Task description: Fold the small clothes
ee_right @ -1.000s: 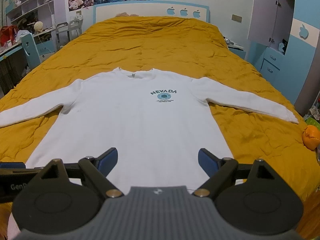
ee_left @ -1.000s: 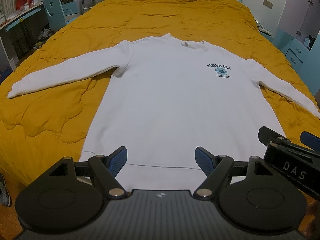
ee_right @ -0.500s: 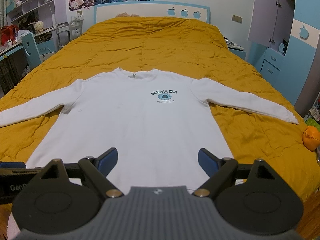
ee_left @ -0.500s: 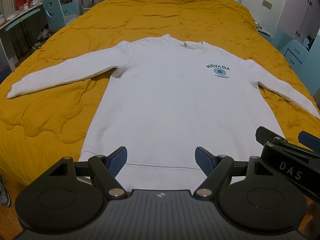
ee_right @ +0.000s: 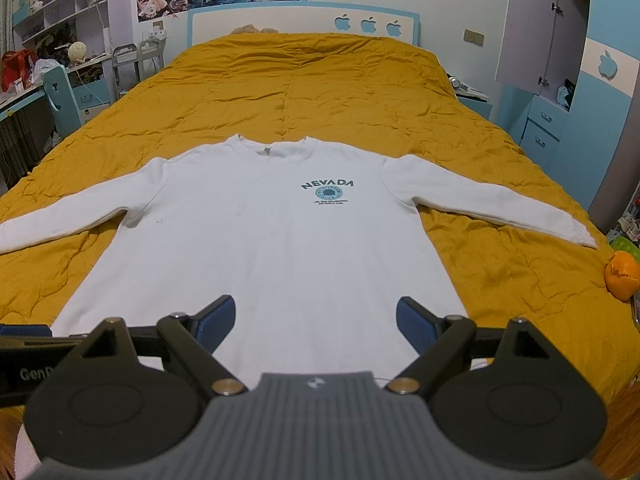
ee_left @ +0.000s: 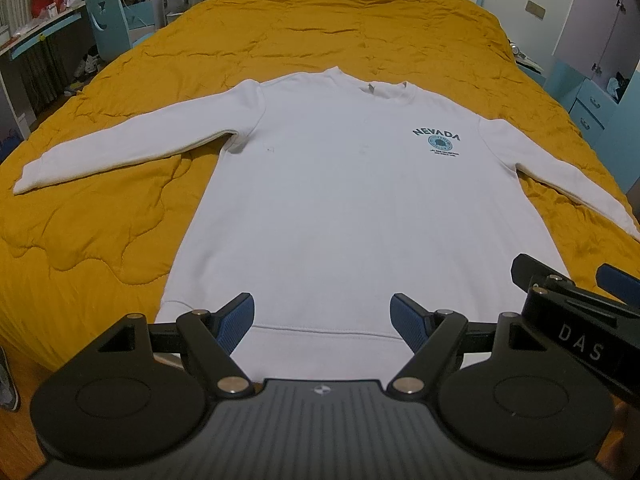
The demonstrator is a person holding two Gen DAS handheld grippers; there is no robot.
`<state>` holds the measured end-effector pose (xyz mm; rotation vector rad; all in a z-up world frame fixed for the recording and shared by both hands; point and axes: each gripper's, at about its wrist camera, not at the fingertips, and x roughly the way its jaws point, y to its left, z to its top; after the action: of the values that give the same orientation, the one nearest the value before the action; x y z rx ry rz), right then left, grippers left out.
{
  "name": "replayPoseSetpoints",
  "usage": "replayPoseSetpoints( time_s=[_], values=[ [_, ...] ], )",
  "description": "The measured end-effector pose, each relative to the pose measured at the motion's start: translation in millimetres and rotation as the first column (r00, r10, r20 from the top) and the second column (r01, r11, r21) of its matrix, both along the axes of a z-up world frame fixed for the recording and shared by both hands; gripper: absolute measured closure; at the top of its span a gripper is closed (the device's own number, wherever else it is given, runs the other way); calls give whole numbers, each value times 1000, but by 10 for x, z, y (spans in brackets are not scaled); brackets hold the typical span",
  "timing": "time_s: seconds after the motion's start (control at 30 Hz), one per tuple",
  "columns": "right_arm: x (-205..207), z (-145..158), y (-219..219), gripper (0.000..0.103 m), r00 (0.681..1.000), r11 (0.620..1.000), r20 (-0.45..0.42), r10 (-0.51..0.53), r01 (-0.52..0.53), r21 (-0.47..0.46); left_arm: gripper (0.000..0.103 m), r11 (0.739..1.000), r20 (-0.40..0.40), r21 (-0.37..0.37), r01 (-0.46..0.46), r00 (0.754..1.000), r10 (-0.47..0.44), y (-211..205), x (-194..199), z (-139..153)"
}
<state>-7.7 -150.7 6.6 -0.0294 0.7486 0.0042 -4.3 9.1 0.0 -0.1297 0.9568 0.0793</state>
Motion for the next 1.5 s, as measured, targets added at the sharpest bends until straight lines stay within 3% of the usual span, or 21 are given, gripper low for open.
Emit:
replayPoseSetpoints(
  time_s=[1.5],
  values=[
    [2,-2,-15,20,1000,1000,-4,-4,4,8,12,1000,1,9,1,1000,-1,-16,-7,-7]
  ],
)
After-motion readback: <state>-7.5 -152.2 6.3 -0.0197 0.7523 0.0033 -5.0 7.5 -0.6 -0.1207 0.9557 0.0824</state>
